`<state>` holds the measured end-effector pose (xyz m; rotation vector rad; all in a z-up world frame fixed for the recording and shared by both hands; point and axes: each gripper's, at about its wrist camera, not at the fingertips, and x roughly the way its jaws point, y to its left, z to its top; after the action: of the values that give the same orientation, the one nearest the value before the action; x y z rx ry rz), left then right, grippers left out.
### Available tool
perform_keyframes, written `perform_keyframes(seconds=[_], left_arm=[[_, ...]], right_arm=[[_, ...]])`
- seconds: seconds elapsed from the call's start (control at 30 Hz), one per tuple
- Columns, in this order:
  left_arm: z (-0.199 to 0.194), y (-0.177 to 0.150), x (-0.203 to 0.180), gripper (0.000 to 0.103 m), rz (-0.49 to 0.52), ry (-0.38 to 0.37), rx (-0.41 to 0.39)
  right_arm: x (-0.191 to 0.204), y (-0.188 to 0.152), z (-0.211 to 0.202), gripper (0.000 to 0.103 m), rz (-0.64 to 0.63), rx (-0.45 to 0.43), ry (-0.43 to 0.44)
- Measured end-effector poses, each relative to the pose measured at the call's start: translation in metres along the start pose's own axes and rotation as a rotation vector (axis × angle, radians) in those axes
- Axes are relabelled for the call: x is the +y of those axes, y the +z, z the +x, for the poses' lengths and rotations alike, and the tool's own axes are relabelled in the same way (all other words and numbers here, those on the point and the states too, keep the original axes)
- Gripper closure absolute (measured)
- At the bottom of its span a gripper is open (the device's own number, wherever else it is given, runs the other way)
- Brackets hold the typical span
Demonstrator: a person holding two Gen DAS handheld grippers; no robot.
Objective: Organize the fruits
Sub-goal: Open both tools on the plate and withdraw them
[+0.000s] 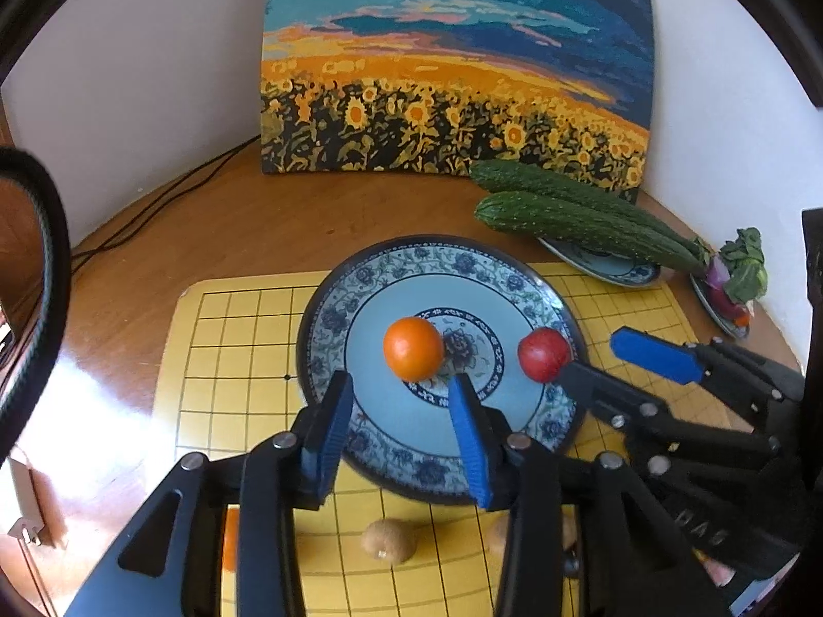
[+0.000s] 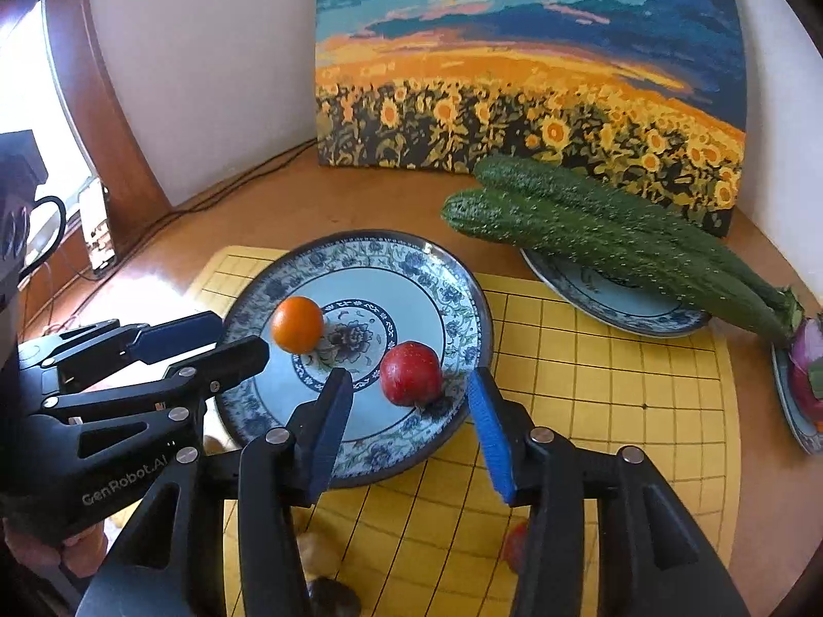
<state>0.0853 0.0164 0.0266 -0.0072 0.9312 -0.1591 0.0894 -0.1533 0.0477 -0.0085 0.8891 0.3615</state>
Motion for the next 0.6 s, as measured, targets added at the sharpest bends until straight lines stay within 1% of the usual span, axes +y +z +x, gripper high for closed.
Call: perform_keyframes(seconds=[0.23,0.6], left_arm=[[-0.022,-0.011,0.006,0.061,0.000,0.005,-0.010],[-0.041,-0.034,0.029,0.061,-0.051,0.020,-0.007]], right_arm=[[-0.006,-0.011,-0.023,0.055,0.017,-0.016,-0.002],[-0.020,-0.038,-0.042,0.055,0.030,-0.017,-0.047]])
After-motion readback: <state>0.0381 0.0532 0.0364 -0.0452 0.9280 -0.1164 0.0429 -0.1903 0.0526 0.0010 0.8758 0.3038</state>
